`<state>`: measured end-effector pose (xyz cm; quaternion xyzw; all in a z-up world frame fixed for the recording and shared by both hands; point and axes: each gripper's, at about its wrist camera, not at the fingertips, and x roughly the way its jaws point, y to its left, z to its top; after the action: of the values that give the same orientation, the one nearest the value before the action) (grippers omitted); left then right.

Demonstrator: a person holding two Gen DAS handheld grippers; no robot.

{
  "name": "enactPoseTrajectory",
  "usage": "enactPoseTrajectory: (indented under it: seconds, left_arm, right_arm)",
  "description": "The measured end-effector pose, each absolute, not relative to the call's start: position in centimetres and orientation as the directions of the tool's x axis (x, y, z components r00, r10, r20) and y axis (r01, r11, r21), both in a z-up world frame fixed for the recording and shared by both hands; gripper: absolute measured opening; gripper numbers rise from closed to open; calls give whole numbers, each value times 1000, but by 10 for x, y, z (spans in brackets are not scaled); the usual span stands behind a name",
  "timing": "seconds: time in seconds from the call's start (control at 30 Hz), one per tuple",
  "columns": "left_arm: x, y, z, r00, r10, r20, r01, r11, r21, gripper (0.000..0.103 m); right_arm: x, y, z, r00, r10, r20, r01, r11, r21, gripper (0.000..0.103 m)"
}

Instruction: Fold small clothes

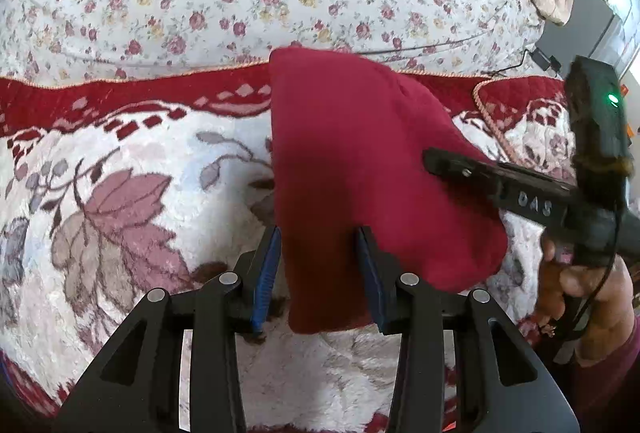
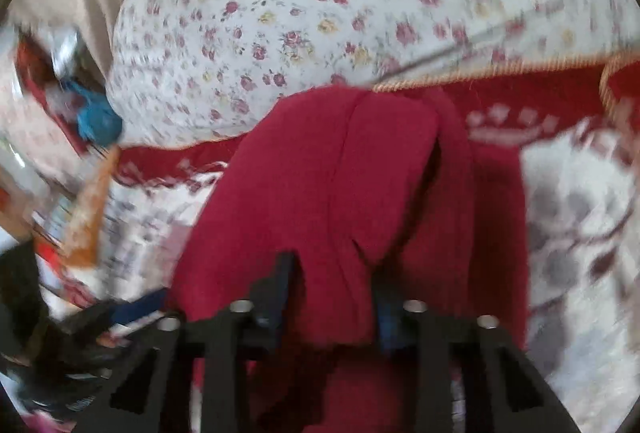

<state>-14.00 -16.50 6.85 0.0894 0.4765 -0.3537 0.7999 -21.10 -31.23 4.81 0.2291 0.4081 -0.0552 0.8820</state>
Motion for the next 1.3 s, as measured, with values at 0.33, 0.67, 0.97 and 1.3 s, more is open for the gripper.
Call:
enactPoseTrajectory:
  seconds: [0.33, 0.67, 0.97, 1.3]
  left_arm:
    - [-135, -178, 59, 315, -505, -804, 664, 722, -194, 50]
    - [-134, -179, 57, 353, -491, -796, 660, 734, -160, 52]
    - [-130, -178, 55, 353, -501, -790, 657, 734, -172, 60]
    - [-134, -177, 57, 379, -478, -792, 651, 746, -139, 60]
  right_arm:
    - [-233, -325, 54, 581, -98, -808, 295, 950, 97, 17]
    - [-237, -334, 89, 668, -111, -736, 364, 911, 193, 45]
    - [-165, -352, 31, 568, -101, -817, 421, 889, 182, 45]
    - [-216, -319, 67, 612, -102, -784, 363, 917, 164, 44]
